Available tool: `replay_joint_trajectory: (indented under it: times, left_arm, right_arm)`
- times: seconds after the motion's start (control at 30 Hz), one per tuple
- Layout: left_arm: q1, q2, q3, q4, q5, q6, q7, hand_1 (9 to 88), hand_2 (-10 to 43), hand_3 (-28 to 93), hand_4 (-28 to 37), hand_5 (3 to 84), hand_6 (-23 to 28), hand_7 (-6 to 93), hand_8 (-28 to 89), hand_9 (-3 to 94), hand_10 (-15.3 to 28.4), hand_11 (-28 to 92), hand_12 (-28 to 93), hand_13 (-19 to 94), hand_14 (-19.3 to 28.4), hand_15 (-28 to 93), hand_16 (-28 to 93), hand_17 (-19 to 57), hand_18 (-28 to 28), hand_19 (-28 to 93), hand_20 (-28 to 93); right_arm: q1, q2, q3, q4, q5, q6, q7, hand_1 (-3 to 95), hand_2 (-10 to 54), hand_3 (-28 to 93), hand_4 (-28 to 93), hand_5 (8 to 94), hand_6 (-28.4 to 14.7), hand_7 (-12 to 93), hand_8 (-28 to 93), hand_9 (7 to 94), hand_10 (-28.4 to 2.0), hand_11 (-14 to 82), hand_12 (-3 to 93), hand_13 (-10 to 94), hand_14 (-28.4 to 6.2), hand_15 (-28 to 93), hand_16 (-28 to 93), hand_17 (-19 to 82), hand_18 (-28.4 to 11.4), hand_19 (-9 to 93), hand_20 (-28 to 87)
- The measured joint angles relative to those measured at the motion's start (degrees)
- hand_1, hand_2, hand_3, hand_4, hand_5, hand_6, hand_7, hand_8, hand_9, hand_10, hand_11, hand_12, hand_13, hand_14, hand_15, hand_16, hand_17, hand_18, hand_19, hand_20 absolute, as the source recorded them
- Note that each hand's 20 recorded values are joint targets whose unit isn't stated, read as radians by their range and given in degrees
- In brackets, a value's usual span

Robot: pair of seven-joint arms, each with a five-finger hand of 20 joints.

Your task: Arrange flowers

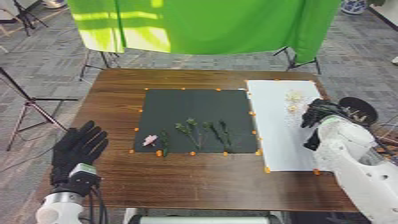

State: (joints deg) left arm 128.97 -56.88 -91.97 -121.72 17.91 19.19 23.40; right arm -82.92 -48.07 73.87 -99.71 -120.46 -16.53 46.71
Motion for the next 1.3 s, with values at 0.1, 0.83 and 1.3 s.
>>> replay_joint_trajectory:
  times: [0.1,0.83,1.3]
  left_arm:
    - [-0.17,0.00,0.07,0.03,0.00,0.00,-0.04,31.4,15.9,71,-28.3,46.2,11.2,20.1,-10,41.2,17.3,35,12,31,18.7,53,-10,-5.8,16.9,43,11]
    - [-0.52,-0.17,0.25,0.18,-0.47,0.15,-0.58,31.4,15.9,71,-28.3,46.1,11.4,19.9,-10,40.6,17.3,35,12,30,18.6,53,-10,-5.9,16.9,43,10]
    - [-0.63,-0.03,0.29,0.27,-1.33,0.17,-0.90,31.3,16.0,71,-28.3,46.1,11.3,20.0,-10,40.7,17.3,35,12,30,18.7,53,-10,-5.9,16.8,43,10]
  right_arm:
    - [0.48,0.07,0.24,0.06,1.94,-0.10,2.17,50.9,1.7,84,-28,58.8,-2.6,14,-12,54.4,-12.5,7.7,10.1,47,-13.2,16,15,25,-17.6,69,23]
    - [-4.58,1.22,-3.35,-1.25,-3.50,15.47,-2.85,58.9,-7.4,72,-28,79.2,1.9,17,2,83.2,-9.4,5.3,23.9,61,-9.3,19,20,27,-16.0,65,23]
    - [-5.56,3.17,-4.11,-6.47,-4.83,19.55,-4.82,57.0,-6.2,74,-28,77.6,1.5,23,6,79.3,-9.3,6.2,19.9,56,-10.2,17,18,28,-14.0,53,21]
